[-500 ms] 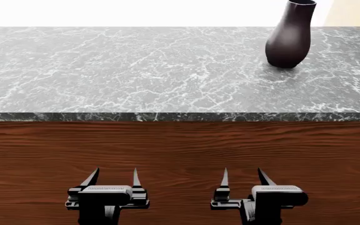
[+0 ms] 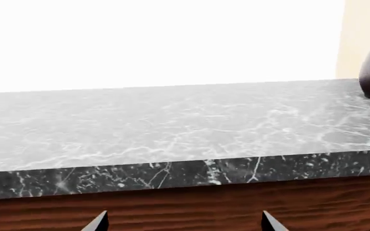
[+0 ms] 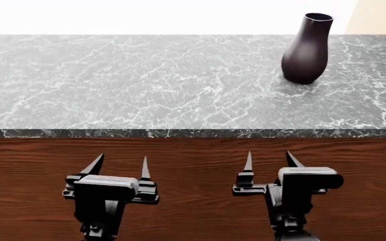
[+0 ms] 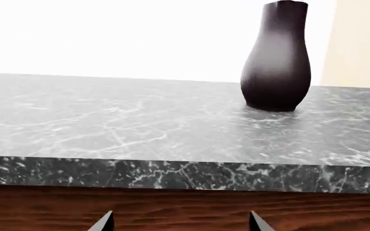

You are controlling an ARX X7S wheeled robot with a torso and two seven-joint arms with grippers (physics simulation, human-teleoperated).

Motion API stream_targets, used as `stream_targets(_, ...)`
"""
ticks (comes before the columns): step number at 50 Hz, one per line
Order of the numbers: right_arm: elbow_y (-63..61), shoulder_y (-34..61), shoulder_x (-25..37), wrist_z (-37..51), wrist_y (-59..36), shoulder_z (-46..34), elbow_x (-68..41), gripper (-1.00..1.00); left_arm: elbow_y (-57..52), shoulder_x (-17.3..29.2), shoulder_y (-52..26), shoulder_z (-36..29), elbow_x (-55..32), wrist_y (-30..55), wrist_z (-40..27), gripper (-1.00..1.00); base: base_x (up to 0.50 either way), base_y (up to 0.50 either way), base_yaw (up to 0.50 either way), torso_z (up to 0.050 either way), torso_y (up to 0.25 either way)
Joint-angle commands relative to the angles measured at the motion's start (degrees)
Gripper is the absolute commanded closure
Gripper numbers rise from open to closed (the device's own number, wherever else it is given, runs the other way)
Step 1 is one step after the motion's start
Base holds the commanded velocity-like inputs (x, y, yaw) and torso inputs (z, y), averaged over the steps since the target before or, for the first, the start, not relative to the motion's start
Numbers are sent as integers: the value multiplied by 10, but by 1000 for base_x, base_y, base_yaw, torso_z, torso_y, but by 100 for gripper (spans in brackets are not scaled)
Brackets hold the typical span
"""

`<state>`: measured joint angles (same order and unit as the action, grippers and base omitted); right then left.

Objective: Pick the pitcher and bowl and place them in the sink. Then turn on the water.

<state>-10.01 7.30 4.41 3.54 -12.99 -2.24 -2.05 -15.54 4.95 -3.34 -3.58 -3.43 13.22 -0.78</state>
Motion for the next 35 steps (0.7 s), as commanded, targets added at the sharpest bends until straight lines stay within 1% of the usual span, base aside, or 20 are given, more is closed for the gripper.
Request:
stream_targets(1,-88,138,32,-3,-164,-3,-15,-100,-140,47,-124,-7,-12,196,11,-100,0,0,0,50,0)
stream_targets(6,-83,245,46,-14,-238,-4,-22,-100,-153,58,-233,20,-41,288,22,-100,0,0,0,50,0)
stream_targets(9,-73,314,54,-21,-277,-4,-26,-100,-142,60,-301,36,-57,336,25,-100,0,0,0,50,0)
stream_targets(13,-38,389,63,-28,-302,-12,-24,-100,-104,59,-384,60,-80,382,30,-100,0,0,0,50,0)
stream_targets(17,2,429,72,-33,-298,-16,-20,-100,-53,62,-446,80,-89,419,28,-100,0,0,0,39,0)
stream_targets(20,17,440,75,-37,-295,-9,-26,-100,-25,60,-472,102,-95,435,20,-100,0,-63,0,3,0)
stream_targets(24,16,440,80,-37,-306,6,-34,-100,-22,61,-471,114,-92,442,8,-100,0,-500,0,0,0)
stream_targets(31,11,425,86,-35,-305,15,-38,-100,-36,64,-458,104,-92,446,7,-100,0,-500,0,0,0)
stream_targets(35,12,417,88,-34,-301,17,-39,-100,-38,63,-448,90,-84,432,1,-100,0,-500,0,0,0)
